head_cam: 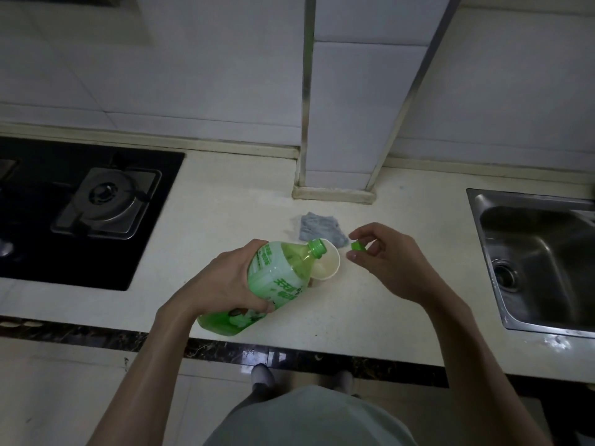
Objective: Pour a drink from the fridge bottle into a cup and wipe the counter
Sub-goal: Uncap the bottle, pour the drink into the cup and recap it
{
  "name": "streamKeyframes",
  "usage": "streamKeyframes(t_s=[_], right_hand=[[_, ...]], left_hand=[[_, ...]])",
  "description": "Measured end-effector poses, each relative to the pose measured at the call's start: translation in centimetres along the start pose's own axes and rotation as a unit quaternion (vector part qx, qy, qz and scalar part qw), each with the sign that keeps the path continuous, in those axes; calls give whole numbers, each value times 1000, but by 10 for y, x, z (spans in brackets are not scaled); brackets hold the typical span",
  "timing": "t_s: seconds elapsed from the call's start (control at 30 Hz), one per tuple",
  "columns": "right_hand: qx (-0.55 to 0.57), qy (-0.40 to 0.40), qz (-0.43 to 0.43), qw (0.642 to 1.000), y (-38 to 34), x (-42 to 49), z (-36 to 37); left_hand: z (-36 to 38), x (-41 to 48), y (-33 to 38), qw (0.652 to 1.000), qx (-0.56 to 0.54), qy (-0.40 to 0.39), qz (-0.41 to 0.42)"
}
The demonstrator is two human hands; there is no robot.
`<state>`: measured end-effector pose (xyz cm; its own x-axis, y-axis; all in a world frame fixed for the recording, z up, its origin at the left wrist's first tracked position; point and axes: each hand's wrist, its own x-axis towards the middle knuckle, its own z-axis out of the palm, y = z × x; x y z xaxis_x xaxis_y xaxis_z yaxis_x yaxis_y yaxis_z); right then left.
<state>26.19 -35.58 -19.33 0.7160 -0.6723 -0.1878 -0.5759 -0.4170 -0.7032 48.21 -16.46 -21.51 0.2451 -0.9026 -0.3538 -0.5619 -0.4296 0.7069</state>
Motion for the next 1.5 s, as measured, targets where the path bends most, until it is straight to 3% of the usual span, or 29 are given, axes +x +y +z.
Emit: streamKeyframes(t_s=[0.17, 0.87, 1.5], right_hand=[[-12, 4, 38, 999, 24, 2, 4], [-43, -10, 57, 997, 71, 2, 28], [-30, -13, 63, 997, 85, -8, 33]], left_hand=[[1, 9, -3, 999, 41, -12, -7], [3, 26, -7, 985, 154, -53, -58], [12, 29, -4, 984, 132, -83, -89]])
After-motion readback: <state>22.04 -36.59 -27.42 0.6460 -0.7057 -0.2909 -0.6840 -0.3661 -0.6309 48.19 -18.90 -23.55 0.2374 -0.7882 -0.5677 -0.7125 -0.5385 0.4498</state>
